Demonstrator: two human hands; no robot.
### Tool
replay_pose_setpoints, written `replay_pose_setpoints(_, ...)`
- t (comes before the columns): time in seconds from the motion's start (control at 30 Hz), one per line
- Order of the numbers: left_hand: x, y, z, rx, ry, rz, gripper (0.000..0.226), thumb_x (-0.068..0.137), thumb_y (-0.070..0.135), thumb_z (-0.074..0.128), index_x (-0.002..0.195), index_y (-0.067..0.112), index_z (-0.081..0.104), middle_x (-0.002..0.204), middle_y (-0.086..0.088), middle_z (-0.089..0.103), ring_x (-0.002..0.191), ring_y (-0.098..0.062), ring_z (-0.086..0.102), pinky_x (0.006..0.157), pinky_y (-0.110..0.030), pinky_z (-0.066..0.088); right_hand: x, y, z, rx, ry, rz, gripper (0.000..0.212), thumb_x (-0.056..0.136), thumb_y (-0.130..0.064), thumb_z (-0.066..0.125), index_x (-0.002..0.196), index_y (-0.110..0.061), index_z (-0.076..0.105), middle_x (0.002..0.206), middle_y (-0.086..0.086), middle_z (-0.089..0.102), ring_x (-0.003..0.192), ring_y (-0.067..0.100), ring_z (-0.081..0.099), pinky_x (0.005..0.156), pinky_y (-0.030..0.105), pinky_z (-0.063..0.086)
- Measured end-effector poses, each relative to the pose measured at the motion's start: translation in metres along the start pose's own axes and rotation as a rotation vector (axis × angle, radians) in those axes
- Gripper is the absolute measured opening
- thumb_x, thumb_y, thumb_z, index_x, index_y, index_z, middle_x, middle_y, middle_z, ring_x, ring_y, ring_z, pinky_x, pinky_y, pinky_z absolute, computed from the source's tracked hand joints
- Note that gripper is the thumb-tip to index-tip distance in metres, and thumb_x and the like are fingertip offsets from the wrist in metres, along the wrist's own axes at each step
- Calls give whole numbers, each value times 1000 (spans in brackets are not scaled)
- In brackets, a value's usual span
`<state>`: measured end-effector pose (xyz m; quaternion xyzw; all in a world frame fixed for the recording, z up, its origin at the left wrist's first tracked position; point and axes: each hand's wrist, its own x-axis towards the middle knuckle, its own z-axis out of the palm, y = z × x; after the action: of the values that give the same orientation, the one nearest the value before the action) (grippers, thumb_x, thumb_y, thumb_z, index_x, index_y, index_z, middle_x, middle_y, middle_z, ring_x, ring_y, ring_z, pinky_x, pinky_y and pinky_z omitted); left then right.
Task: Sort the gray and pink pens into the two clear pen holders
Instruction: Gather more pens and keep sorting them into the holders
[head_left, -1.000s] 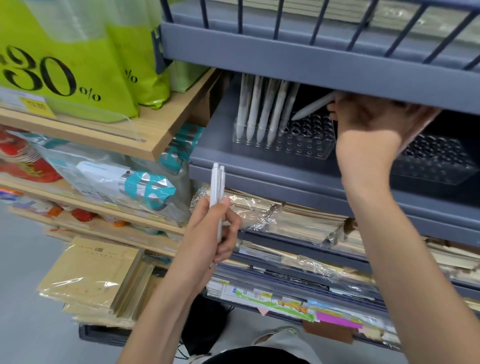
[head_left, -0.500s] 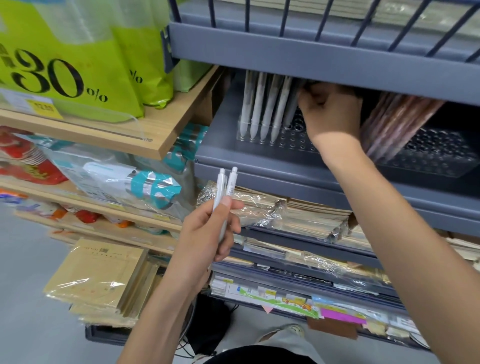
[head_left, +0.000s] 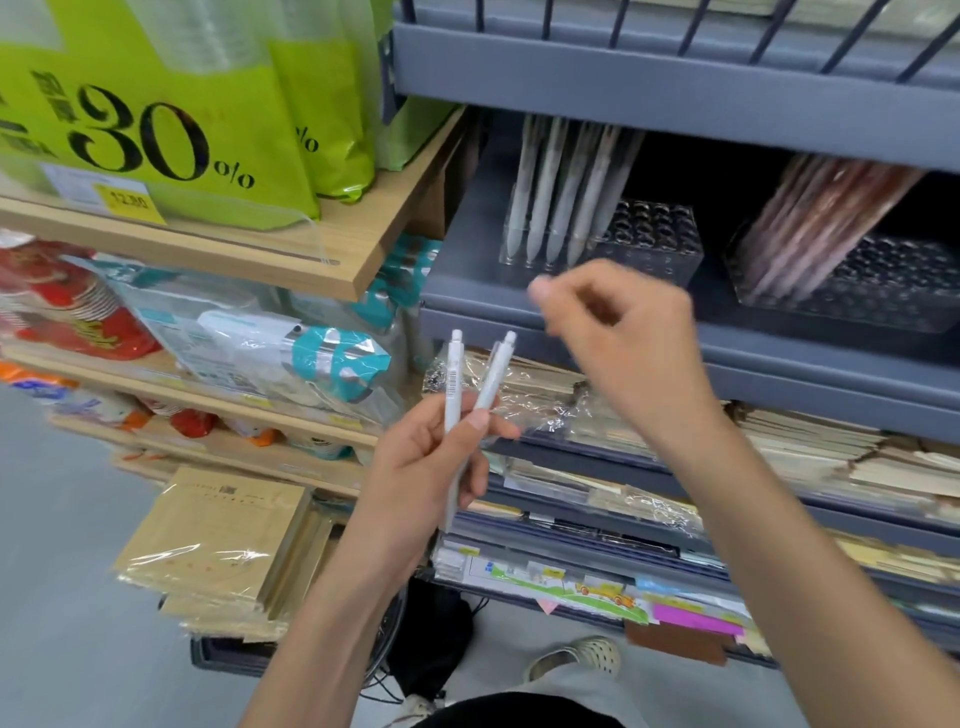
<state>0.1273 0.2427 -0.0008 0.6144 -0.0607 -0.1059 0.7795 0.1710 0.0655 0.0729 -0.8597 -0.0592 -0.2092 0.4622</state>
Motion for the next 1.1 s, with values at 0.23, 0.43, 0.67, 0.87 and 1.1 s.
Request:
replay_pose_setpoints(0.23,-3,-2,3,33,-2,20,24,100,28,52,114,17,68,104,-10,76,65,-19,65,54,-26,52,-23,4,7,155,-203,186,15,84,-34,74,78,-21,75,65,-4,66,58,2,52,59,19,43)
replay_pose_setpoints(0.43,-2,-2,15,38,22,-75,25,105,21,43,114,9,63,87,-7,75,55,-17,57,47,-27,45,-23,4,-11,395,-16,230,14,96,-19,60,99,-13,72,76,-1,70,64,11,64,60,22,52)
replay_pose_setpoints(0.67,4,-5,28,117,57,-58,28,106,23,44,100,4,64,51,-2,49,46,-13,40,44,-22,34,-29,6,-14,421,-92,350,18,90,-7,67,108,-8,66,79,13,72,65,18,69,61,25,56)
replay_pose_setpoints(0.87,9,-4,34,38,0,-86,26,106,27,43,110,23,68,81,-5,68,48,-15,46,43,-24,37,6,0,-50,357,190,227,4,96,-7,59,99,-10,59,87,7,71,72,14,71,69,23,58)
replay_pose_setpoints(1.1,13,-6,36,-86,3,-122,37,108,22,28,111,10,62,68,-7,61,44,-16,38,41,-25,33,60,15,-61,54,352,128,14,92,-19,56,97,-12,68,91,2,72,89,20,70,88,47,53)
